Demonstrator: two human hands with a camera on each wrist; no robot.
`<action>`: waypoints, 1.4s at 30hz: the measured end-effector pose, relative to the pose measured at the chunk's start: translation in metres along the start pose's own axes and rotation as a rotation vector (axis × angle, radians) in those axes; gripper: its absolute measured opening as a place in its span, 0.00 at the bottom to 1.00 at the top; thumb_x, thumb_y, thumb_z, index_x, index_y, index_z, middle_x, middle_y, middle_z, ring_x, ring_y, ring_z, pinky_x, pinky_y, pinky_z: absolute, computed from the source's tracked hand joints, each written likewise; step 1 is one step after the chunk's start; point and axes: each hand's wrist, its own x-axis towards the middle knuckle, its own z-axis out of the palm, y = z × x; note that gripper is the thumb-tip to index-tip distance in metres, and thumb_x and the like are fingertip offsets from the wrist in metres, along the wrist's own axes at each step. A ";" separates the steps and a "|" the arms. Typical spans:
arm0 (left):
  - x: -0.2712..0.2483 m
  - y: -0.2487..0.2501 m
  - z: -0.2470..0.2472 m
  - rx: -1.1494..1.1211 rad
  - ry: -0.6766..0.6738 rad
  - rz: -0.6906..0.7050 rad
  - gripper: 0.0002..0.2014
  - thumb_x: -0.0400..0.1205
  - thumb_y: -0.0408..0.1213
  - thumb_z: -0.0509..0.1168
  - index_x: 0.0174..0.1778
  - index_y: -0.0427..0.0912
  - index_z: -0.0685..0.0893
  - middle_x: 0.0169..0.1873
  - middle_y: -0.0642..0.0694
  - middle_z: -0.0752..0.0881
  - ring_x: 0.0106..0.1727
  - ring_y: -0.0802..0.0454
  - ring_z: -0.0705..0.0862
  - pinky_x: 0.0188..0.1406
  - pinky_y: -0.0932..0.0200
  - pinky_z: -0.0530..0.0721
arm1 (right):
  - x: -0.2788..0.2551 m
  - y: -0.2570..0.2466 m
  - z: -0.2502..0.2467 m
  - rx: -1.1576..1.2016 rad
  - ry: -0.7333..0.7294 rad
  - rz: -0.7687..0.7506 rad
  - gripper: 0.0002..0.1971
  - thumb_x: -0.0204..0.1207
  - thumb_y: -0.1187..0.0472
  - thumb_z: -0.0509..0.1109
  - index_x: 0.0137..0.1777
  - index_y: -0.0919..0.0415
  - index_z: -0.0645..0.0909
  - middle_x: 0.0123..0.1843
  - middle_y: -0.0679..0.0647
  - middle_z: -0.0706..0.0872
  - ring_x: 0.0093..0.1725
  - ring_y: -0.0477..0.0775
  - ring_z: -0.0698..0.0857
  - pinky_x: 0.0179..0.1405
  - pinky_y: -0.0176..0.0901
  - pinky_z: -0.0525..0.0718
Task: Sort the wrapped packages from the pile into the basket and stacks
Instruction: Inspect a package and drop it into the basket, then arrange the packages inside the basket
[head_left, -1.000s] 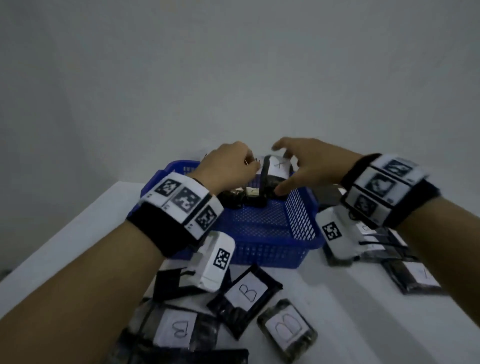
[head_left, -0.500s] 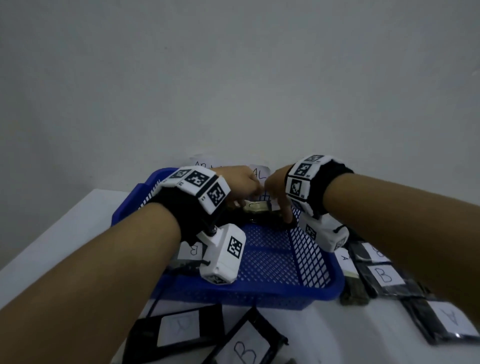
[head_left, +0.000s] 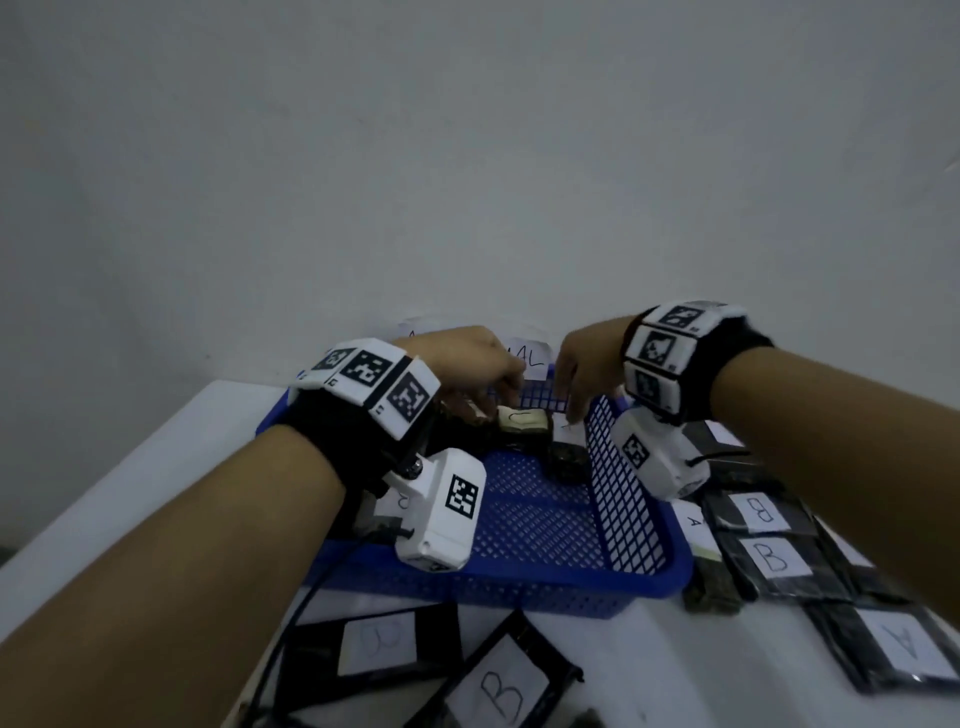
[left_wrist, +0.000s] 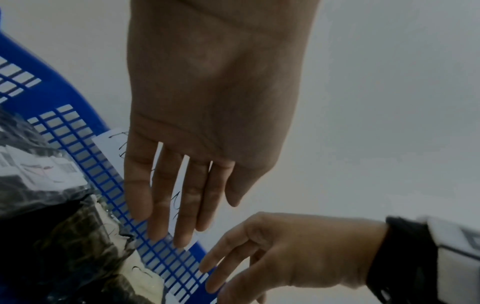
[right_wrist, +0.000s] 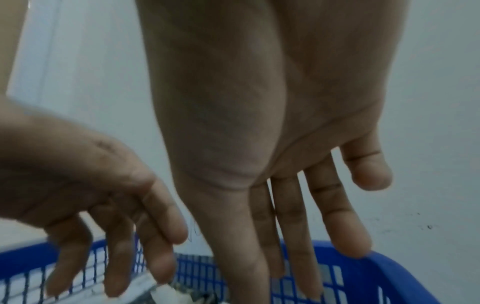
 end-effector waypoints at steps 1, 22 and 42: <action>-0.007 0.001 -0.002 -0.019 0.017 0.018 0.16 0.90 0.40 0.59 0.60 0.33 0.86 0.48 0.42 0.90 0.42 0.47 0.85 0.38 0.56 0.86 | -0.010 0.001 -0.003 0.056 0.056 -0.016 0.19 0.75 0.51 0.80 0.63 0.57 0.89 0.54 0.50 0.91 0.37 0.47 0.83 0.57 0.49 0.86; -0.258 -0.099 0.026 0.204 0.041 -0.039 0.10 0.87 0.43 0.65 0.62 0.48 0.86 0.49 0.53 0.91 0.50 0.55 0.89 0.45 0.63 0.86 | -0.169 -0.173 0.114 -0.009 -0.012 -0.519 0.28 0.77 0.32 0.70 0.64 0.53 0.83 0.56 0.53 0.91 0.49 0.53 0.89 0.51 0.47 0.88; -0.216 -0.084 0.035 -0.405 0.514 0.298 0.15 0.82 0.41 0.71 0.64 0.46 0.81 0.44 0.53 0.93 0.42 0.59 0.90 0.33 0.64 0.84 | -0.168 -0.115 0.118 1.823 0.462 -0.525 0.12 0.84 0.63 0.70 0.64 0.67 0.82 0.47 0.63 0.92 0.33 0.51 0.89 0.30 0.36 0.88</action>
